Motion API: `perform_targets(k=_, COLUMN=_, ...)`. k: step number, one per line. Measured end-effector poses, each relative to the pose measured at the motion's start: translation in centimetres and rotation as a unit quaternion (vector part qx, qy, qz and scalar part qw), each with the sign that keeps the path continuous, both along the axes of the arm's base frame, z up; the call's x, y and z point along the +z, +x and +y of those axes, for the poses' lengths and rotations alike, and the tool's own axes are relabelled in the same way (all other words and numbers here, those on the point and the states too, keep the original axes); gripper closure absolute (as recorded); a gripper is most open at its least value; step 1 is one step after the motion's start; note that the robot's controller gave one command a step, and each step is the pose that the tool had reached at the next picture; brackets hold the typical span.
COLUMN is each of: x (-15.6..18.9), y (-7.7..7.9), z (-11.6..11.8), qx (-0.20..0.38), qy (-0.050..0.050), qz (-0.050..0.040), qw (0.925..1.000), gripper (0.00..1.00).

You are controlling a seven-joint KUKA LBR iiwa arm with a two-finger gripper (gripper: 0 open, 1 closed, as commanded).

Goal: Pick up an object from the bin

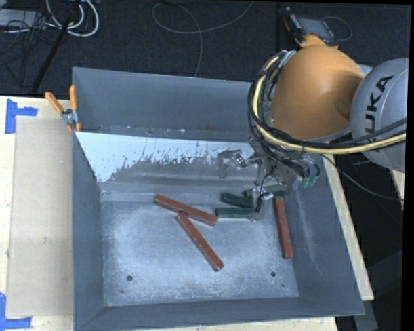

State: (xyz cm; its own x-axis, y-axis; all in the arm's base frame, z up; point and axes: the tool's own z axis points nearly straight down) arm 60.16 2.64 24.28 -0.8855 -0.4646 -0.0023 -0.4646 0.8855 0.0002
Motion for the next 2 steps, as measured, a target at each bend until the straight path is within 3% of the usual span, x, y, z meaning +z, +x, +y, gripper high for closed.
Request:
perform_targets(k=1, x=-13.8, y=-1.0, z=2.7, qx=0.117, qy=0.000, qz=0.0045, qw=0.9932, gripper=0.00)
perform_targets(k=2, x=-17.4, y=2.0, z=2.0, qx=0.166, qy=0.000, qz=-0.0007, qw=0.9861, gripper=0.00)
